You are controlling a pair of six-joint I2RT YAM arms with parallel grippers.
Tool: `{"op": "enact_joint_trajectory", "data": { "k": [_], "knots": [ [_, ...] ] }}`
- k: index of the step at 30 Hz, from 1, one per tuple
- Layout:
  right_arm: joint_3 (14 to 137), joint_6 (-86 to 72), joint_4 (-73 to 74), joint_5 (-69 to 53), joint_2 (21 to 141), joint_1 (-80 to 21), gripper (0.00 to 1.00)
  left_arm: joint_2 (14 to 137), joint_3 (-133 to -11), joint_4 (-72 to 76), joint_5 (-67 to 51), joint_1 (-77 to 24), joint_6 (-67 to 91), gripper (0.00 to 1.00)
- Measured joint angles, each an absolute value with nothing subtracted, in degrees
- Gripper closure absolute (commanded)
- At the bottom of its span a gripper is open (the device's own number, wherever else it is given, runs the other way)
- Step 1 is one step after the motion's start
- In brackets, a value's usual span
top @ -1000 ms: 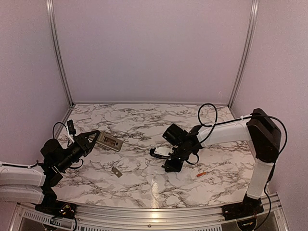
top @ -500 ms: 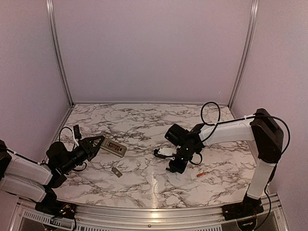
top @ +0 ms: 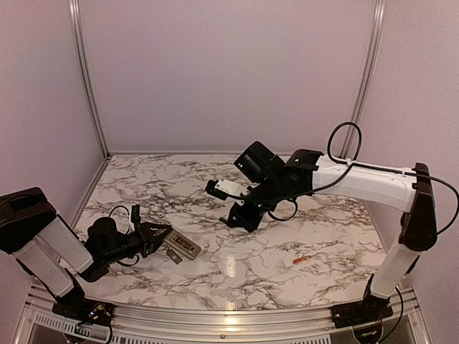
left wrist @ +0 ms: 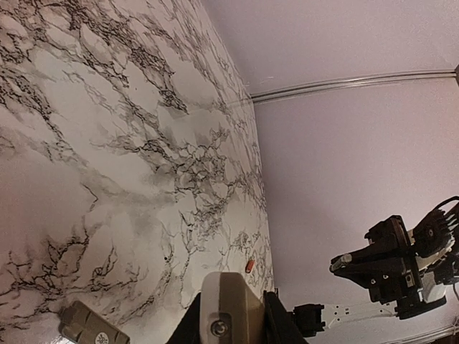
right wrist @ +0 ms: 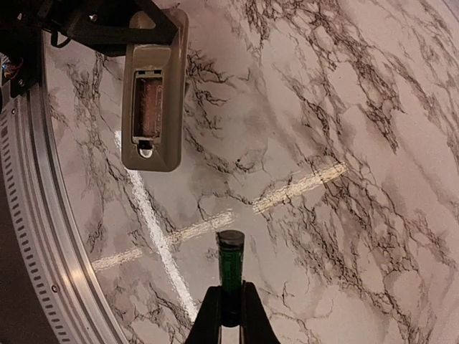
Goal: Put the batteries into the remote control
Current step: Pick up the battery at the center of the board, then place the battery in the battery compartment.
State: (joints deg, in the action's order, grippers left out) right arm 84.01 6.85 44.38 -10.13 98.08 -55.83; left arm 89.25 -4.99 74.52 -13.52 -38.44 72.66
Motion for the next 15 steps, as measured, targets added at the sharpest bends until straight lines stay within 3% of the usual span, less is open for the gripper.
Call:
{"op": "enact_joint_trajectory", "data": {
  "k": [15],
  "knots": [
    [92.68,1.63,47.75,-11.53,105.69,-62.06,1.00,91.72,-12.38,75.29,-16.36,-42.15,73.30,1.00]
  ]
}}
